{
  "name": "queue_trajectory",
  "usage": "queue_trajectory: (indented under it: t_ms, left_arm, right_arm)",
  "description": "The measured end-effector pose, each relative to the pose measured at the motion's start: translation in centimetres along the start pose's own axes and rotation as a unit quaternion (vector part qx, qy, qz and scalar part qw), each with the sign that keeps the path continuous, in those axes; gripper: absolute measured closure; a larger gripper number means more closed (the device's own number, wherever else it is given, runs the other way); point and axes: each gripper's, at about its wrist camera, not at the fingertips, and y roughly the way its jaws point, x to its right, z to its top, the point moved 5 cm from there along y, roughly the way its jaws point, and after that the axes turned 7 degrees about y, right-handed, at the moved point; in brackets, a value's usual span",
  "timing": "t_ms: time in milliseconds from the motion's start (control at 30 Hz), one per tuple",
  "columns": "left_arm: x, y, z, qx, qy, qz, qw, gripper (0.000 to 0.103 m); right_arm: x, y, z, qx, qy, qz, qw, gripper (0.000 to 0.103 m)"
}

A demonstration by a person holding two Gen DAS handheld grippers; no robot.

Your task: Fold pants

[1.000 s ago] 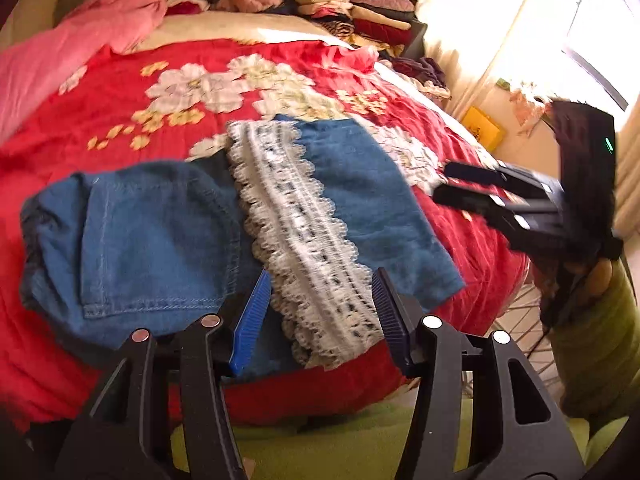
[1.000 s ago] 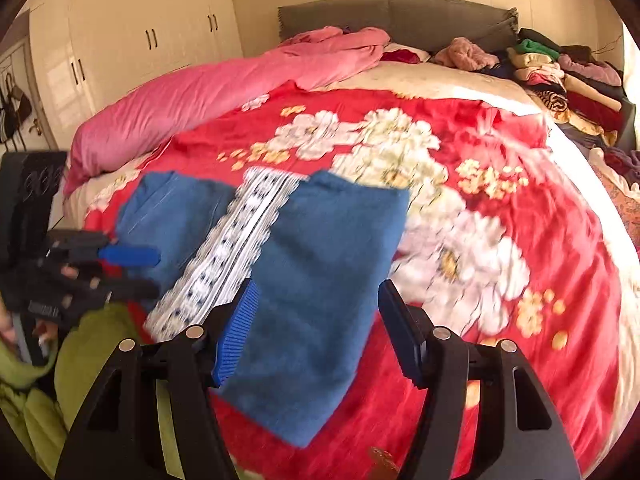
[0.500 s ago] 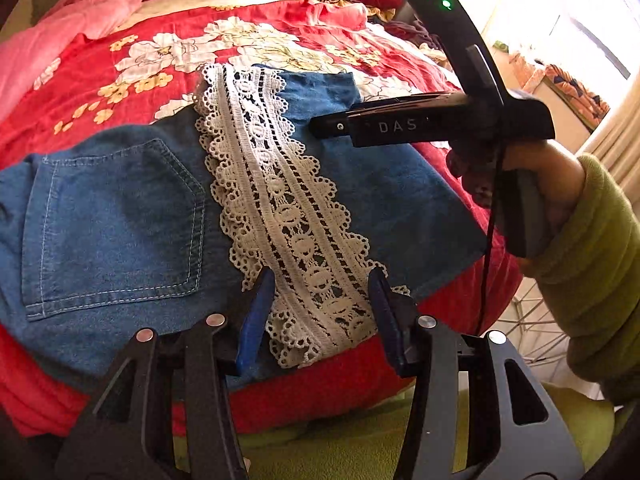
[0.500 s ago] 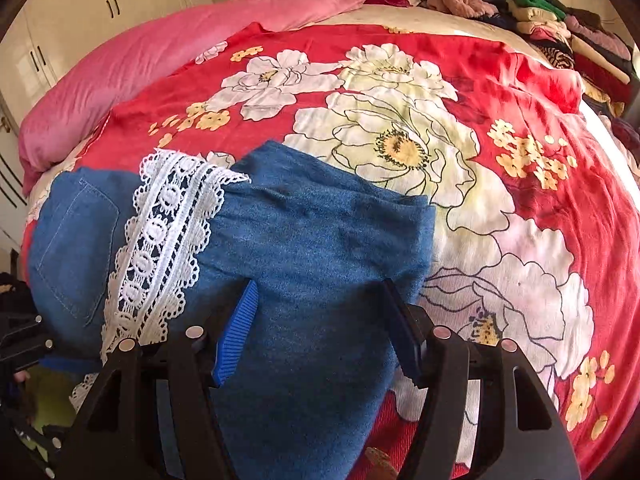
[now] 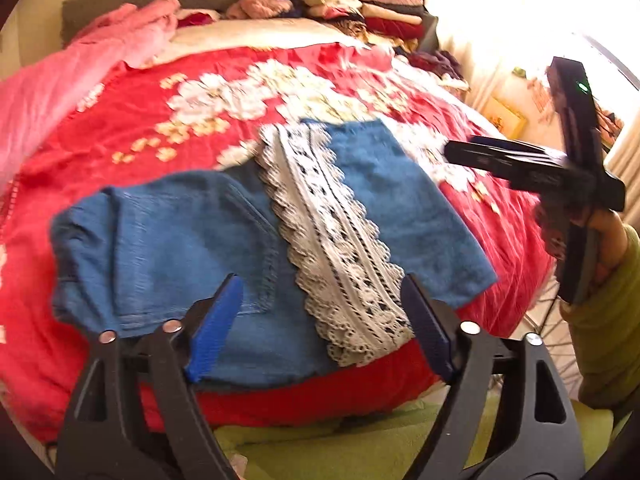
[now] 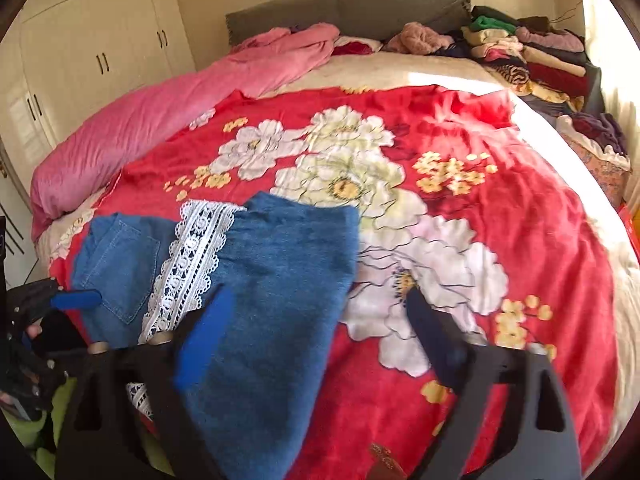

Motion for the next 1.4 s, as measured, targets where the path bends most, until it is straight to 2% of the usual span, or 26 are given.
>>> queue_trajectory:
  t_ms: [133, 233, 400, 767, 1133, 1400]
  left_arm:
    - [-0.9, -1.3, 0.6, 0.015, -0.010, 0.016, 0.9997, 0.012]
    - [-1.5, -2.4, 1.0, 0.027, -0.013, 0.033, 0.9990, 0.010]
    - [-2.4, -3.9, 1.2, 0.041, -0.022, 0.048, 0.9978, 0.010]
    - [-5.1, -6.4, 0.8, 0.069, -0.052, 0.066, 0.9940, 0.010]
    - [-9.4, -8.0, -0.8, 0.087, -0.108, 0.068, 0.9879, 0.010]
    - [-11.3, -8.7, -1.8, 0.089, -0.128, 0.079, 0.9846, 0.010]
  right_arm:
    - [0.6, -1.8, 0.8, 0.024, 0.005, -0.010, 1.000, 0.007]
    - [0.5, -2.8, 1.1, 0.035, 0.005, -0.007, 0.999, 0.007]
    - [-0.9, -3.7, 1.8, 0.045, -0.007, 0.000, 0.999, 0.007]
    - [-6.5, -4.5, 3.5, 0.061, -0.046, 0.045, 0.996, 0.005]
    - [-10.3, -3.0, 4.5, 0.044, -0.061, 0.055, 0.996, 0.005]
    - [-13.3, -1.8, 5.5, 0.027, -0.083, 0.072, 0.994, 0.004]
